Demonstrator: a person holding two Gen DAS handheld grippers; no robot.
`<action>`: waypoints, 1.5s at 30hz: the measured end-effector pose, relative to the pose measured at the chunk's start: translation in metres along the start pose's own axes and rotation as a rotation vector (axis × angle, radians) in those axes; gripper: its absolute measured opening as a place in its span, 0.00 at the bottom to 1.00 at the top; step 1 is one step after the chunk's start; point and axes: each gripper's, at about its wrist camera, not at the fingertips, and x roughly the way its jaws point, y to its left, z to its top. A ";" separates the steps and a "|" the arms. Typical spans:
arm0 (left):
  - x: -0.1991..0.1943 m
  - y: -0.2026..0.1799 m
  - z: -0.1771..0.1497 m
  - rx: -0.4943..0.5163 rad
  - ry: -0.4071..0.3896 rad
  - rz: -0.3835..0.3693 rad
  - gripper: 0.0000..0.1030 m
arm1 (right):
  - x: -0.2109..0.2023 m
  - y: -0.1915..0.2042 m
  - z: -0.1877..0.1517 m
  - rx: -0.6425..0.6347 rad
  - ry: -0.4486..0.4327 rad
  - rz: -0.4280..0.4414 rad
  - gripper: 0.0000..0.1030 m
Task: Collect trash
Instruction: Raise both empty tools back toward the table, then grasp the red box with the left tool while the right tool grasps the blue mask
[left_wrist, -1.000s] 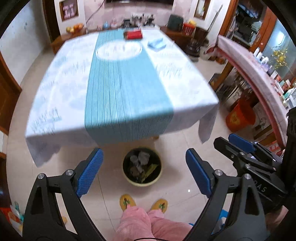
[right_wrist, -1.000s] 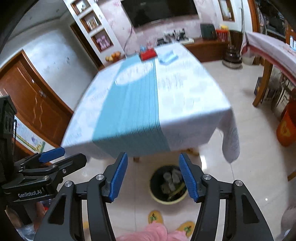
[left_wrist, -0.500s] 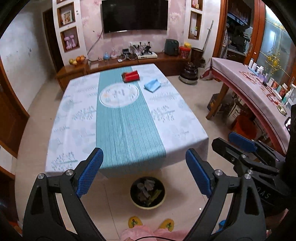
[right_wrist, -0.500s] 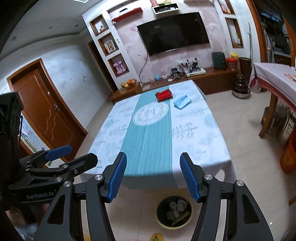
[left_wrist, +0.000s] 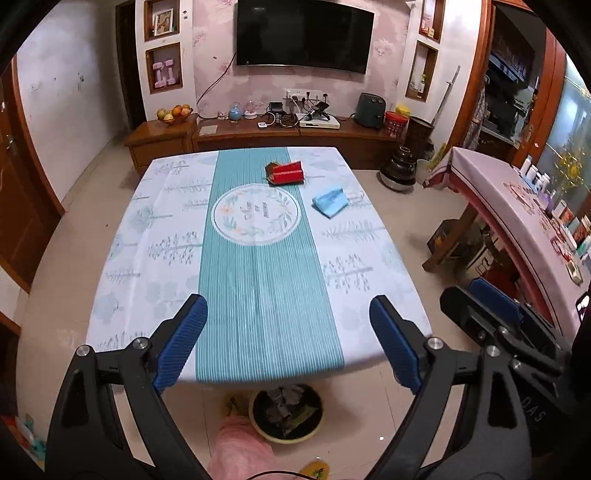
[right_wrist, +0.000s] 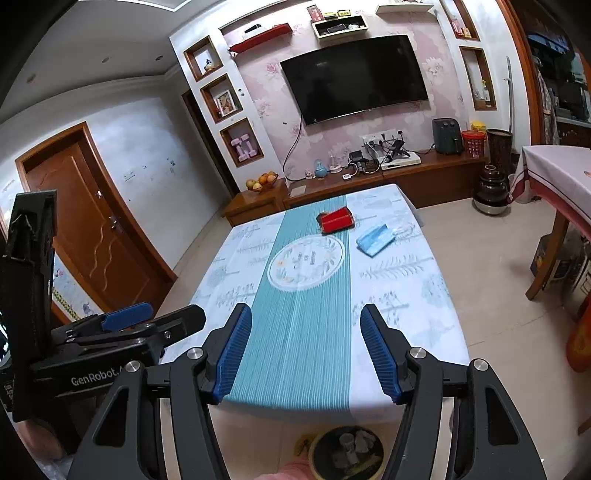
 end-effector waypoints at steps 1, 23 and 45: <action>0.010 0.005 0.010 0.003 0.003 0.002 0.85 | 0.011 0.000 0.007 -0.003 0.001 -0.003 0.60; 0.368 0.103 0.263 0.188 0.301 -0.187 0.85 | 0.381 -0.105 0.154 0.406 0.174 -0.276 0.62; 0.588 -0.019 0.252 0.642 0.498 -0.263 0.84 | 0.546 -0.178 0.114 0.605 0.327 -0.542 0.60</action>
